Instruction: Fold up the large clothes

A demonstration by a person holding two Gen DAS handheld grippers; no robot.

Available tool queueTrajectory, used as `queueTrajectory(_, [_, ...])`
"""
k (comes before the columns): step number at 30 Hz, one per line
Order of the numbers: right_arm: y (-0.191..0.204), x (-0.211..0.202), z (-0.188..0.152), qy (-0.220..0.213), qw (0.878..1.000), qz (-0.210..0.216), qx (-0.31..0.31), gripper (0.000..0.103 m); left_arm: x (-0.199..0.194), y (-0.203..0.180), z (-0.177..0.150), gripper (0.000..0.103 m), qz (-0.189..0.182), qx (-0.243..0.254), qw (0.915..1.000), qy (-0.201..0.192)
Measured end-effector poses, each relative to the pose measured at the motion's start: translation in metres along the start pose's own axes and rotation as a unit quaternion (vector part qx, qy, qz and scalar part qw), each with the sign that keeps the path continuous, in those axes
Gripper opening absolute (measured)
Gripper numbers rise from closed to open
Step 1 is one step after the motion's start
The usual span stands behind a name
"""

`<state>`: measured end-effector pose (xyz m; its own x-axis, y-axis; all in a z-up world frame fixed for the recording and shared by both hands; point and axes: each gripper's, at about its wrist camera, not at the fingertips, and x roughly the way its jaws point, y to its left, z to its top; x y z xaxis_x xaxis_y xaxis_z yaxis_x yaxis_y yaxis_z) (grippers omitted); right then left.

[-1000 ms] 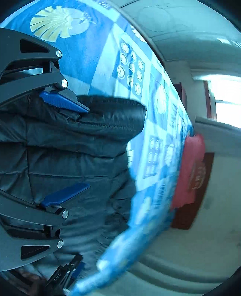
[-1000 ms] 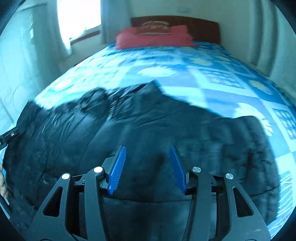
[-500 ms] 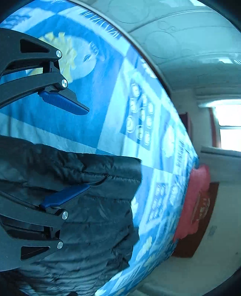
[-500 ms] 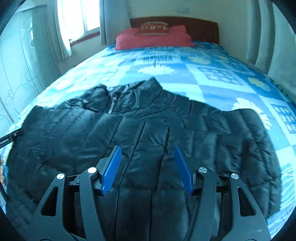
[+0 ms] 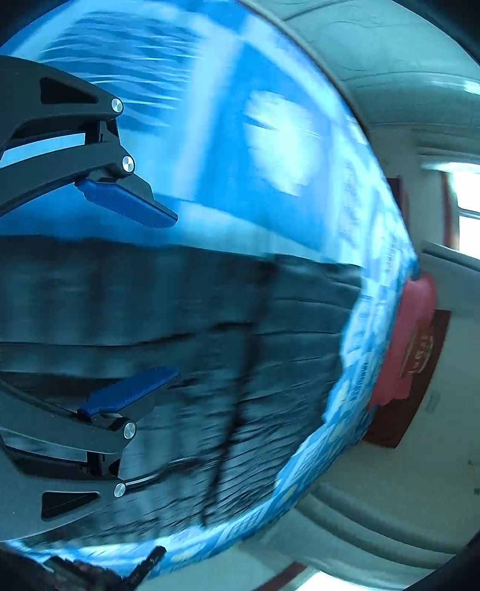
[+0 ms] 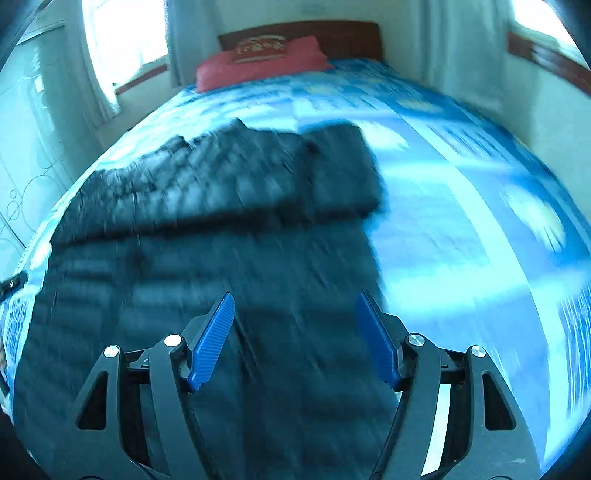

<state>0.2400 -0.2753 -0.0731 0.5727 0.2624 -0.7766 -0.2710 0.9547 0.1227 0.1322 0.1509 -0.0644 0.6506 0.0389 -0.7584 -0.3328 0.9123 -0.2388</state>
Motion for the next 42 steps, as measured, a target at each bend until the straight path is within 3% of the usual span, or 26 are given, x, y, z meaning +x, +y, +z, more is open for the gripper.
queueTrajectory(3, [-0.025, -0.024, -0.049, 0.028, 0.999, -0.012, 0.022, 0.068, -0.022, 0.009, -0.051, 0.076, -0.018, -0.027, 0.9990, 0.030])
queueTrajectory(8, [-0.050, -0.055, -0.108, 0.047, 0.997, -0.011, 0.059, 0.068, -0.050, 0.018, -0.107, 0.076, -0.044, -0.062, 0.9953, 0.059])
queueTrajectory(11, [-0.055, -0.065, -0.131, 0.056, 0.996, 0.003, 0.073, 0.068, -0.059, 0.023, -0.129, 0.076, -0.069, -0.093, 0.9909, 0.069])
queueTrajectory(16, [-0.054, -0.075, -0.155, 0.068, 0.992, 0.041, 0.094, 0.068, -0.073, 0.020, -0.145, 0.076, -0.089, -0.102, 0.9890, 0.060])
queueTrajectory(19, [-0.046, -0.082, -0.163, 0.070, 0.992, 0.055, 0.090, 0.068, -0.073, 0.020, -0.150, 0.076, -0.131, -0.118, 0.9818, 0.071])
queueTrajectory(20, [-0.042, -0.084, -0.165, 0.068, 0.992, 0.057, 0.087, 0.066, -0.073, 0.022, -0.153, 0.076, -0.141, -0.127, 0.9792, 0.073])
queueTrajectory(23, [-0.040, -0.086, -0.170, 0.075, 0.989, 0.087, 0.092, 0.039, -0.071, 0.020, -0.154, 0.075, -0.146, -0.127, 0.9788, 0.068])
queueTrajectory(24, [-0.039, -0.087, -0.171, 0.076, 0.988, 0.092, 0.096, 0.035, -0.071, 0.019, -0.155, 0.074, -0.144, -0.124, 0.9795, 0.068])
queueTrajectory(25, [-0.039, -0.087, -0.172, 0.076, 0.988, 0.094, 0.095, 0.033, -0.071, 0.016, -0.155, 0.066, -0.145, -0.118, 0.9798, 0.070])
queueTrajectory(27, [-0.039, -0.089, -0.172, 0.071, 0.988, 0.102, 0.096, 0.026, -0.071, 0.011, -0.156, 0.062, -0.139, -0.106, 0.9821, 0.071])
queueTrajectory(29, [-0.042, -0.092, -0.171, 0.065, 0.985, 0.119, 0.108, 0.018, -0.072, 0.009, -0.158, 0.050, -0.132, -0.095, 0.9843, 0.068])
queueTrajectory(32, [-0.045, -0.096, -0.171, 0.056, 0.982, 0.133, 0.121, 0.014, -0.075, 0.015, -0.159, 0.030, -0.127, -0.109, 0.9840, 0.062])
queueTrajectory(34, [-0.044, -0.100, -0.170, 0.048, 0.982, 0.138, 0.121, 0.012, -0.078, 0.019, -0.159, 0.021, -0.128, -0.117, 0.9832, 0.057])
queueTrajectory(42, [-0.049, -0.133, -0.163, 0.017, 0.974, 0.176, 0.141, 0.011, -0.114, 0.014, -0.148, 0.016, -0.147, -0.118, 0.9820, 0.014])
